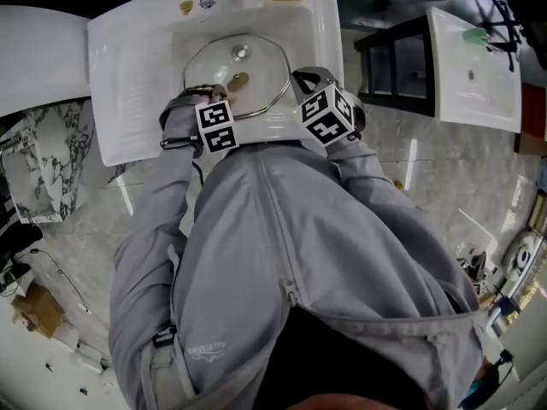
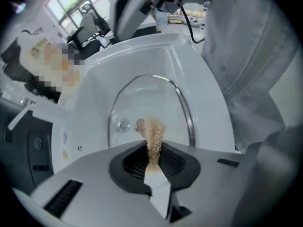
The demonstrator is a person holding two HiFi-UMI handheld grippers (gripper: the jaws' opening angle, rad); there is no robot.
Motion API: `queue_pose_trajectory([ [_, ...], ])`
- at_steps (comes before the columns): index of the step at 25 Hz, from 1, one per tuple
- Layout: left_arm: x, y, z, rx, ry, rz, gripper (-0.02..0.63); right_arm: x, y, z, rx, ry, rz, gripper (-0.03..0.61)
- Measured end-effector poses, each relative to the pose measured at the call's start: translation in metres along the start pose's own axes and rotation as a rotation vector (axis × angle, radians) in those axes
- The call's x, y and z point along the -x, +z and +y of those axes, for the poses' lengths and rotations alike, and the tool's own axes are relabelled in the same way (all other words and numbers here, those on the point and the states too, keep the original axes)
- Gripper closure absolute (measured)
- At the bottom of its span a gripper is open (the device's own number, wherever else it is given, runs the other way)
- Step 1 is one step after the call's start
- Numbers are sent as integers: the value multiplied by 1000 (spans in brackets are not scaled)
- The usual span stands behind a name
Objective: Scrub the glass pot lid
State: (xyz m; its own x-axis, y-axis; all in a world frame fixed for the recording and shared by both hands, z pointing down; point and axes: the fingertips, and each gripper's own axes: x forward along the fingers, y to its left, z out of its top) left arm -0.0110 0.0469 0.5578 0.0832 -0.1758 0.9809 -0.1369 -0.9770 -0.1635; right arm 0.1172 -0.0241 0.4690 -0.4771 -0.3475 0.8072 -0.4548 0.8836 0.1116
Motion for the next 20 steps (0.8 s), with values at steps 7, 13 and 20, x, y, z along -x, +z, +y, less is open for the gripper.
queue_pose_trajectory([
  [7, 40, -18, 36, 344, 133, -84, 577, -4, -7, 9, 302, 94, 39, 574],
  [13, 60, -13, 40, 523, 193, -148, 577, -14, -23, 35, 596, 302, 32, 567],
  [20, 70, -7, 41, 633, 230, -173, 577, -34, -48, 45, 884, 440, 120, 509],
])
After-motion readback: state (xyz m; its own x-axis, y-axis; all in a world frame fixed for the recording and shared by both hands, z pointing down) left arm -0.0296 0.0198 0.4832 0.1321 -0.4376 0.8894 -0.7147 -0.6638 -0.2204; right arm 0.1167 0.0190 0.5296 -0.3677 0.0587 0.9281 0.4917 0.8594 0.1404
